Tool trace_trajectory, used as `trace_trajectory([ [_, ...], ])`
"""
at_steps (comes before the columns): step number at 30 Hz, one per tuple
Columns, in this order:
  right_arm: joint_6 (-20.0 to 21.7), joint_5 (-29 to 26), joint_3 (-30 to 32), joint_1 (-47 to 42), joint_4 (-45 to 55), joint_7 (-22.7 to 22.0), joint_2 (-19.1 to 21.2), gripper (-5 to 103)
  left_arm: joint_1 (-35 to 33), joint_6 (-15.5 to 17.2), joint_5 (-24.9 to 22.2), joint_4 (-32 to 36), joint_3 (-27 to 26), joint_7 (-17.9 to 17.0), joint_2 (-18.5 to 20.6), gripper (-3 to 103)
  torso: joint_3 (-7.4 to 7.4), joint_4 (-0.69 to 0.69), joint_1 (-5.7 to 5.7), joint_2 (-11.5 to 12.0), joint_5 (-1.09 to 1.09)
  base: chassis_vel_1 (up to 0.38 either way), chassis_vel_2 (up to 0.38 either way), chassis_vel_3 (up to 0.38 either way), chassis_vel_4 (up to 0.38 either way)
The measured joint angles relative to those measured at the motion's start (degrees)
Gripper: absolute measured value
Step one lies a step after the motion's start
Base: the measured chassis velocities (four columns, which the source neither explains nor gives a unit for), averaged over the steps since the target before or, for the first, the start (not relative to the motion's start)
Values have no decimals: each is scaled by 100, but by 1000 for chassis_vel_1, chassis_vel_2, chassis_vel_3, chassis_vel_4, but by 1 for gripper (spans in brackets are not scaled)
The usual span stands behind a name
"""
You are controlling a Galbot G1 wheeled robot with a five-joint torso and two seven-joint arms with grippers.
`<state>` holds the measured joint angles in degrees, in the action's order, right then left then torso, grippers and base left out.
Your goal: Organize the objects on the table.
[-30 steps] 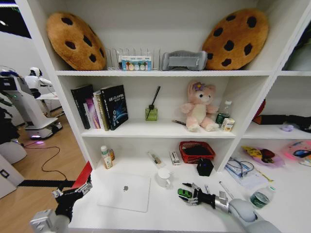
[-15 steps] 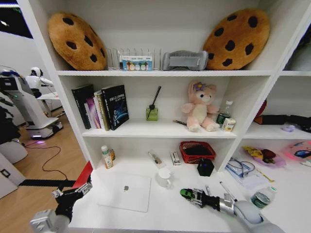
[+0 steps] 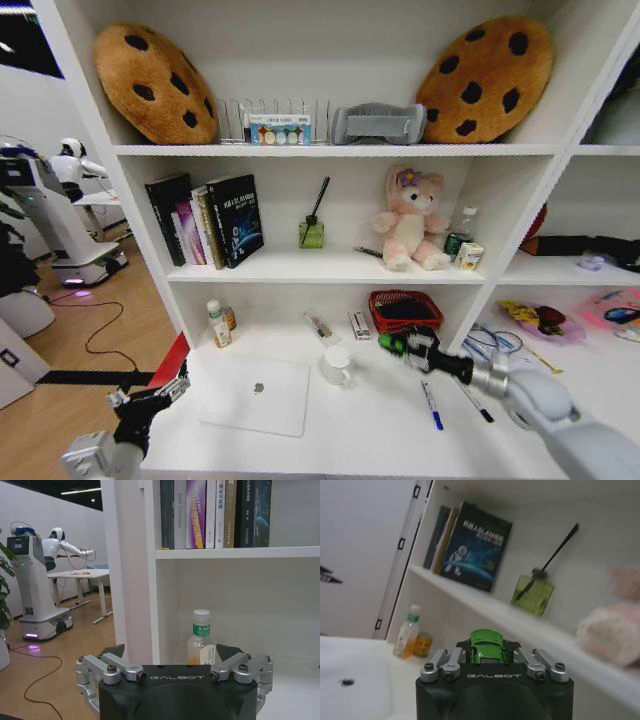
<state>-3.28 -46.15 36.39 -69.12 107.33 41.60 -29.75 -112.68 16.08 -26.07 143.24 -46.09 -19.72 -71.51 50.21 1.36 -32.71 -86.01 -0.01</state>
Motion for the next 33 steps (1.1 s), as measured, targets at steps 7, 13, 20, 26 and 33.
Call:
trace_trajectory([
  [7,1081,-1226,-1150,2122,221,-1147,548,36,0,0,0,-1,-1,-2,0,100,0,2,0,0,0,0,0,0,0],
  [13,1329,-1480,-3517,4455,-233,-1445,290,36,0,1,0,0,-1,-6,0,100,0,2,0,0,3,0,0,0,0],
  [20,1374,-1440,-5448,6215,-1370,-1591,-703,36,0,1,0,0,0,-5,0,100,0,0,-1,0,1,0,0,0,0],
  [26,1498,-1511,-5938,6543,-1736,-1797,-1222,36,0,1,0,0,0,-7,1,100,0,-1,-1,0,0,0,0,0,0],
  [33,1742,-1577,-6567,6974,-2136,-1625,-1537,36,0,1,0,0,-1,-9,0,100,0,2,1,0,0,0,0,0,0],
])
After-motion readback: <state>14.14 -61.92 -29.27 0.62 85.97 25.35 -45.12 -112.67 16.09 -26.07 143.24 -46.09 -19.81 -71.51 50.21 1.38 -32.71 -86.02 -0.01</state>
